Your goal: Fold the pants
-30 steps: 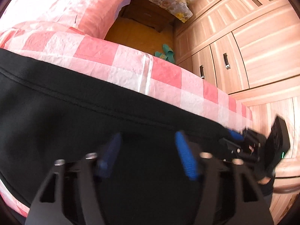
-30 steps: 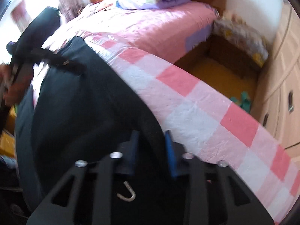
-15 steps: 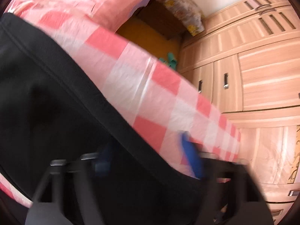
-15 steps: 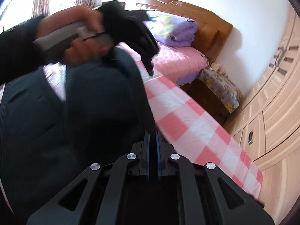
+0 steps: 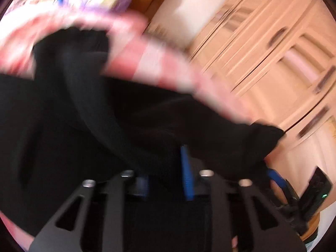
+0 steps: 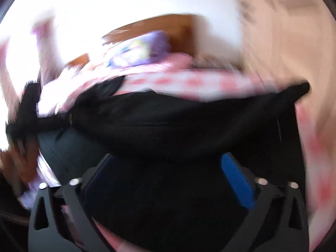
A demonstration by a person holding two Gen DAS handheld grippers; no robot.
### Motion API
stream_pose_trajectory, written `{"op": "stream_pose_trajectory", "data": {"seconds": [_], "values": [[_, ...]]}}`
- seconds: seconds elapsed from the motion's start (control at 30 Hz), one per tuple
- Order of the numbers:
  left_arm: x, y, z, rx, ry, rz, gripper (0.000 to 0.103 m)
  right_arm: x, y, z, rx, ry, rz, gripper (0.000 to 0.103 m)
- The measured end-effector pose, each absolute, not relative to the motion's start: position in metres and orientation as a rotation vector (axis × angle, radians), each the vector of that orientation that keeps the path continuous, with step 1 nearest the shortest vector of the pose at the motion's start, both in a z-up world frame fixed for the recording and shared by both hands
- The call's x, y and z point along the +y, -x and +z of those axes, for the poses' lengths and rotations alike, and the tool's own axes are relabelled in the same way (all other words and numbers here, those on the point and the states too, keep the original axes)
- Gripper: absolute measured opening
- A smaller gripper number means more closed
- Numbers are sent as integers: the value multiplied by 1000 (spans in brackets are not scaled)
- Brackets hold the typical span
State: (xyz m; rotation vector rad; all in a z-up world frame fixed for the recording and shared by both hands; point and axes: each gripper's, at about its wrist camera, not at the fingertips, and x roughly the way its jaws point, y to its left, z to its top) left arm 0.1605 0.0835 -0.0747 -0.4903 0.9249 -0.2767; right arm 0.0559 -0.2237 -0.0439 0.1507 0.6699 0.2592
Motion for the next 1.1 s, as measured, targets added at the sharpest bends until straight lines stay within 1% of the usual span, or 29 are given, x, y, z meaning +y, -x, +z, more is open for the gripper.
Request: {"op": "stream_pose_trajectory", "data": {"seconds": [0.03,0.07,0.1,0.13,0.2,0.23,0.37,0.4,0.47,0.57,0.63,0.73,0.87,0.93,0.97,1.0,1.03,1.07,1.1], "values": [[92,-159,-91,960,553,-287,34,-235,-50,-52,712,-263,244,98],[97,-158,-92,933,578,-299,40,-252,-47,-60,772,-395,218,98],[103,-158,-88,914,561,-264,50,-263,-46,-62,806,-465,185,99],[105,-159,-83,899,550,-244,55,-280,-44,-59,827,-542,122,99],[111,-158,-71,852,555,-249,71,-307,-38,-45,797,-685,40,99],[113,-159,-65,832,550,-244,74,-320,-37,-36,767,-751,31,99],[111,-166,-54,810,531,-235,78,-346,-40,-6,553,-833,142,99],[111,-168,-54,809,526,-229,79,-349,-47,-8,569,-853,131,99],[110,-167,-58,811,521,-224,79,-353,-64,-14,700,-797,54,99],[110,-171,-58,825,513,-217,79,-382,-74,-27,599,-939,52,99],[113,-164,-56,832,508,-208,79,-394,-84,-35,605,-988,40,99],[114,-166,-55,845,505,-197,83,-408,-114,-44,623,-1022,39,99],[116,-177,-58,866,514,-181,83,-419,-138,-52,645,-1016,-31,99],[115,-181,-60,875,506,-171,81,-423,-146,-58,640,-1030,-27,88],[113,-183,-61,879,497,-166,79,-425,-151,-62,649,-1034,-18,78],[112,-186,-61,883,490,-161,71,-426,-155,-65,657,-1037,-23,74],[110,-189,-63,893,476,-148,67,-426,-157,-68,664,-1042,-30,72],[110,-191,-64,901,467,-135,58,-428,-161,-72,676,-1049,-37,65],[110,-193,-66,909,461,-118,39,-429,-163,-76,682,-1056,-45,53]]}}
